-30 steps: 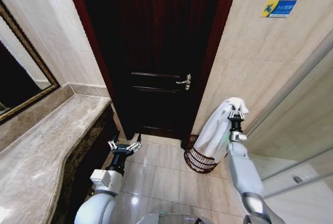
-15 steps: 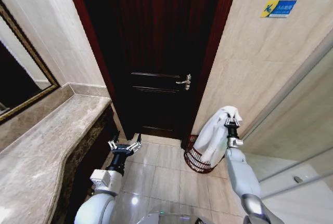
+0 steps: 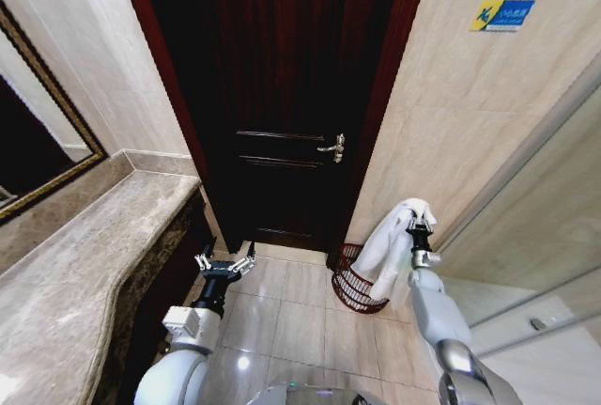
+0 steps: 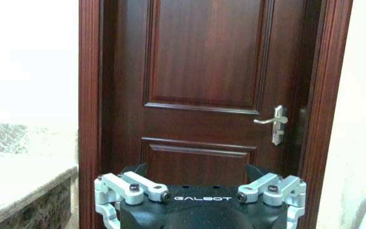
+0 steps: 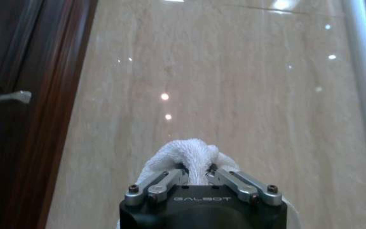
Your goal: Discard the used towel into the hamper.
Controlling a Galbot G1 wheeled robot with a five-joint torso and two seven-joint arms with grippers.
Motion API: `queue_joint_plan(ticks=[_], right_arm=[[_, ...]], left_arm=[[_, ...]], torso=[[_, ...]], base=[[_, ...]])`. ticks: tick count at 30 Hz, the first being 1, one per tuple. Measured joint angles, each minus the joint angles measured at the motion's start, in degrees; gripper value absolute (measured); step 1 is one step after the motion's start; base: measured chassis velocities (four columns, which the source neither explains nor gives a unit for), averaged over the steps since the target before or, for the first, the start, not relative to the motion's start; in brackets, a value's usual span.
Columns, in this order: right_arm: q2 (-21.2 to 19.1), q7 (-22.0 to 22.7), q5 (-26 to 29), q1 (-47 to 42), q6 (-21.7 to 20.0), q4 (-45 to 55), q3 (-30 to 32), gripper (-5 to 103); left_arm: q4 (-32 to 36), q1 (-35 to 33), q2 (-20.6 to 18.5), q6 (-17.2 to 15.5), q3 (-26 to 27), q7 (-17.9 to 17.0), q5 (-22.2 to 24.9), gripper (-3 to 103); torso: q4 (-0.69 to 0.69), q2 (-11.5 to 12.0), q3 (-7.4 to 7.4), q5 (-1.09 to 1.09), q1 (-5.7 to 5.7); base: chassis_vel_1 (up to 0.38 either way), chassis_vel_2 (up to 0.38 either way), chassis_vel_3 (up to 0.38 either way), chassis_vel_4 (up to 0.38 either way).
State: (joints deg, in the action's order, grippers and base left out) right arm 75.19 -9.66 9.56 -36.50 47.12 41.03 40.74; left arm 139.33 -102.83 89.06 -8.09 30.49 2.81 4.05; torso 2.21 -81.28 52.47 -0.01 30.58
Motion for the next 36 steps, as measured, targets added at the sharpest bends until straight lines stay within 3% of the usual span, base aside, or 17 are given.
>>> queue_joint_plan(ticks=[7, 36], right_arm=[[0.68, 0.00, -2.07, 1.93, 0.00, -0.53, 1.07, 11], [2.23, -0.13, -0.23, -2.80, 0.02, -4.93, 2.93, 11]], left_arm=[[0.00, 0.00, 0.00, 0.00, 0.00, 0.00, 0.00, 100], [0.00, 0.00, 0.00, 0.00, 0.00, 0.00, 0.00, 100]], torso=[[0.00, 0.00, 0.00, 0.02, 0.00], [-0.01, -0.02, 0.00, 0.02, 0.00]], base=[[0.000, 0.000, 0.000, 0.000], [0.000, 0.000, 0.000, 0.000]])
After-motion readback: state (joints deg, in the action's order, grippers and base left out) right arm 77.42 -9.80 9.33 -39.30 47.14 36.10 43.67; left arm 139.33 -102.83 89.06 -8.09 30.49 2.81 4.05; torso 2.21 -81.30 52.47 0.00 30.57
